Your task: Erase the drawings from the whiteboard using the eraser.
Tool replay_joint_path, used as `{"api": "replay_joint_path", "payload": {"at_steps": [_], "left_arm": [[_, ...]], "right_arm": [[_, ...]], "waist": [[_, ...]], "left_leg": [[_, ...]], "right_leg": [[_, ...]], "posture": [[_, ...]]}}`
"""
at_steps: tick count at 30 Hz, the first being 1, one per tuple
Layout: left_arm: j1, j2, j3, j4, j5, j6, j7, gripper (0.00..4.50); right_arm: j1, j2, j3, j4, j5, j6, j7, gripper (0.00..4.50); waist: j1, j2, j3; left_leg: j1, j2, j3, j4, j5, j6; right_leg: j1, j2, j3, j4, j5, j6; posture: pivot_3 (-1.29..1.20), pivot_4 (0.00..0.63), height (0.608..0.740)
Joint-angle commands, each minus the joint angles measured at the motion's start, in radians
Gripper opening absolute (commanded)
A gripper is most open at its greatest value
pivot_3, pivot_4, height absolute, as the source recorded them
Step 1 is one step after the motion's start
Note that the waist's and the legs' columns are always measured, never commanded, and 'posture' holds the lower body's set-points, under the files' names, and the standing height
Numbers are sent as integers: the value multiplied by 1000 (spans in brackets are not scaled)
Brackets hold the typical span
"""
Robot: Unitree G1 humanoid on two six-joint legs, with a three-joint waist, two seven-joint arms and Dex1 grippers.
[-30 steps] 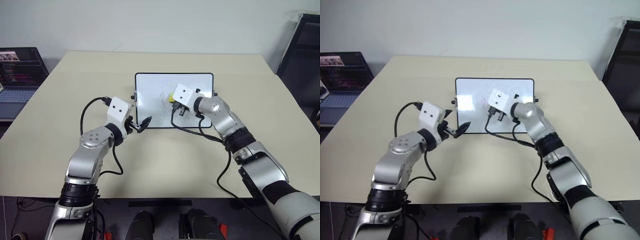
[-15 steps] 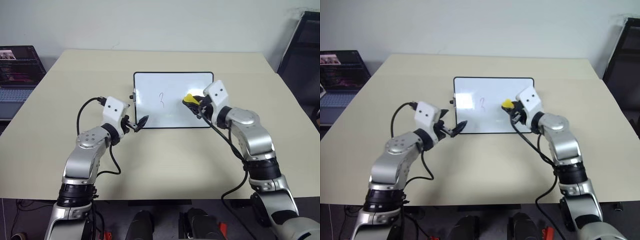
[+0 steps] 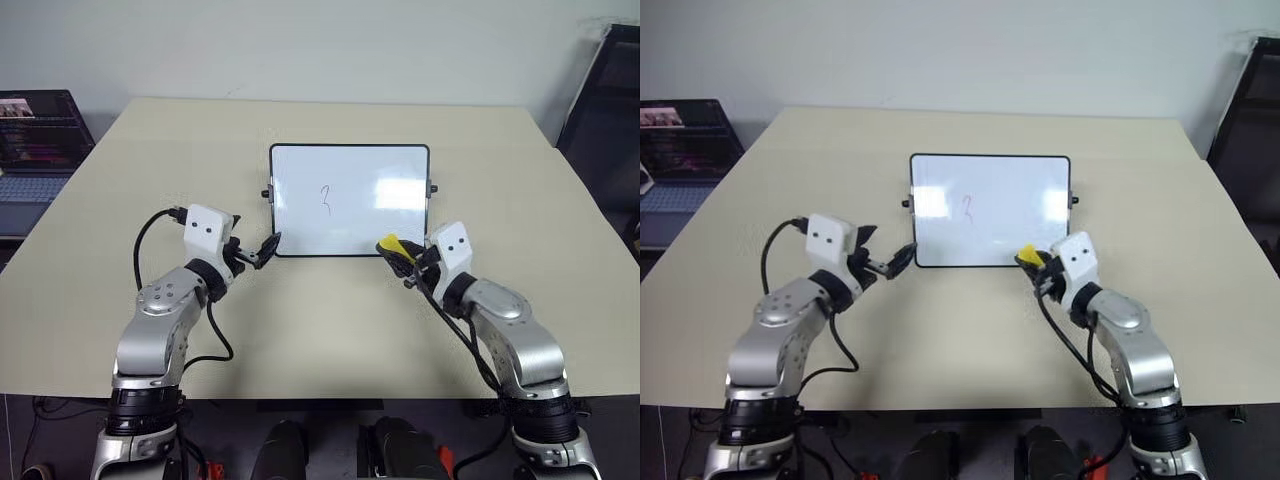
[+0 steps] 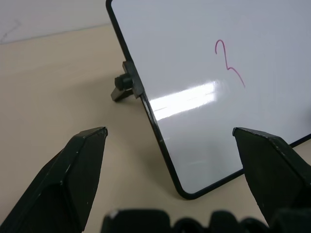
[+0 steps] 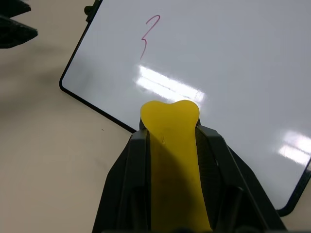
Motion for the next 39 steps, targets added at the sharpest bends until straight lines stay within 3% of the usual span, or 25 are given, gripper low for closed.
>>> {"api": "replay_joint_path", "payload": {"at_steps": [1,12,18,26,30,39], "left_arm": [[-42,17,2,-48,-9,17,4,4500],[-73,49,-43,-33,21,40,-4,4500],[-65,58,-57,-27,26,26,-14,4500],[-43,62,-60,5,32,-26,-38,4500],[-30,52,-70,-3,40,-32,-33,4500],[-15,39,-77,15,47,-58,-37,4500]], "right_arm": [[-76,-25,34,5,-34,-61,-7,961],[-446,2,177,342,-131,-156,28,961],[-640,76,232,642,-186,-268,40,961],[-879,135,213,1099,-258,-426,-55,961],[-917,129,237,1220,-301,-490,-58,961],[-837,109,305,1176,-373,-511,61,961]], "waist": [[-1,0,0],[-3,0,0],[-2,0,0],[0,0,0],[1,0,0],[0,0,0]], "left_leg": [[0,0,0,0,0,0],[0,0,1,0,0,0],[0,0,1,0,0,0],[-1,0,0,0,0,0],[-1,0,0,0,0,0],[2,0,0,1,0,0]], "right_leg": [[0,0,0,0,0,0],[0,0,0,0,0,0],[0,0,-1,0,0,-1],[-1,-1,-1,0,1,-1],[-1,-1,-1,0,1,-1],[0,-1,0,4,1,-1]], "posture": [[0,150,740],[0,150,740],[0,150,740],[0,150,740],[0,150,740],[0,150,740]]}}
